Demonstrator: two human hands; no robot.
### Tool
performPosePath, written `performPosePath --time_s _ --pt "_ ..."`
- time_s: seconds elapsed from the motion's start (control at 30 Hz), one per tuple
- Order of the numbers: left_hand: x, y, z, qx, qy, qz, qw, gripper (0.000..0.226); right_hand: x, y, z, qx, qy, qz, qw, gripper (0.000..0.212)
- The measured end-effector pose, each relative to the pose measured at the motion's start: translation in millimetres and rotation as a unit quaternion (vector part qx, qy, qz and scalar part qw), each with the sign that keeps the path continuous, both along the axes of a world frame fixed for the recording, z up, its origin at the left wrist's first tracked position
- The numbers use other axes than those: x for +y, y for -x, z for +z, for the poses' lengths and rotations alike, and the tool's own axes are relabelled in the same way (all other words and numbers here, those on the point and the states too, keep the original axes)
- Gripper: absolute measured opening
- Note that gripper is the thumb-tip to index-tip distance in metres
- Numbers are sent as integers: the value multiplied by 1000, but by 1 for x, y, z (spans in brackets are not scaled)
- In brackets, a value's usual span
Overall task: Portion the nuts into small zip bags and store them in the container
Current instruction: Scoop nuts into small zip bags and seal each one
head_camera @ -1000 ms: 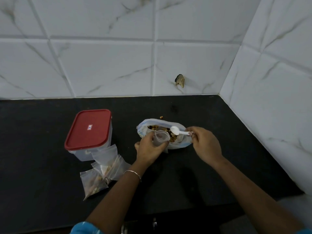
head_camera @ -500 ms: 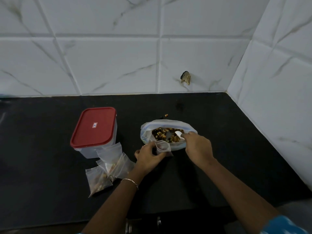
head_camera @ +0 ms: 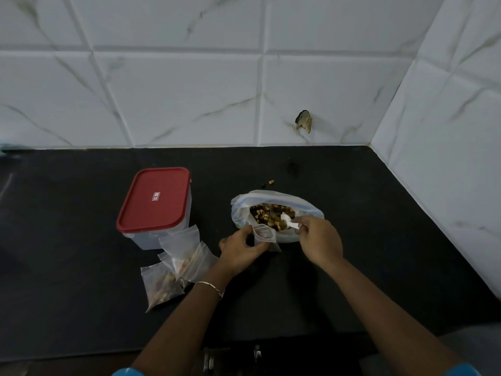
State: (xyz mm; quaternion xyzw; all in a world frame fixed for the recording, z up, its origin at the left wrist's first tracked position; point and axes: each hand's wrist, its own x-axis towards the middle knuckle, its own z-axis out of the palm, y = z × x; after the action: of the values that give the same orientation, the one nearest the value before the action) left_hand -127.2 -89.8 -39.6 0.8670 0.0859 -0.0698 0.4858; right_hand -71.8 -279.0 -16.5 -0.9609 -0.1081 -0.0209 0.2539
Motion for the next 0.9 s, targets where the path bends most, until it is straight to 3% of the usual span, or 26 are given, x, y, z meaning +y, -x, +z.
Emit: performPosePath --time_s 0.07,0.13,0.3,0.37,0.43,0.53,0.6,0.9 --pt "1 0 0 9 17 -9 1000 46 -2 -8 -1 114 -107 -44 987 30" --pt "2 -1 -3 12 27 -14 999 42 -8 -11 -2 151 -155 -72 974 30" --pt "2 -2 -5 14 49 -6 999 45 -5 1 -4 -41 23 12 999 30" --pt "2 -2 -4 17 50 -12 999 40 1 0 -3 -5 -10 -1 1000 30" --pt "4 -3 -5 26 52 -19 998 35 4 -6 -3 93 -86 -41 991 30" --pt "4 -5 -8 35 52 -27 998 39 2 -9 -7 222 -253 -119 934 32" --pt "3 -7 -7 34 44 -35 998 40 1 -5 -7 278 -317 -158 893 32" --pt "1 -9 -8 24 87 -33 995 38 -2 -8 7 399 -409 -219 791 19"
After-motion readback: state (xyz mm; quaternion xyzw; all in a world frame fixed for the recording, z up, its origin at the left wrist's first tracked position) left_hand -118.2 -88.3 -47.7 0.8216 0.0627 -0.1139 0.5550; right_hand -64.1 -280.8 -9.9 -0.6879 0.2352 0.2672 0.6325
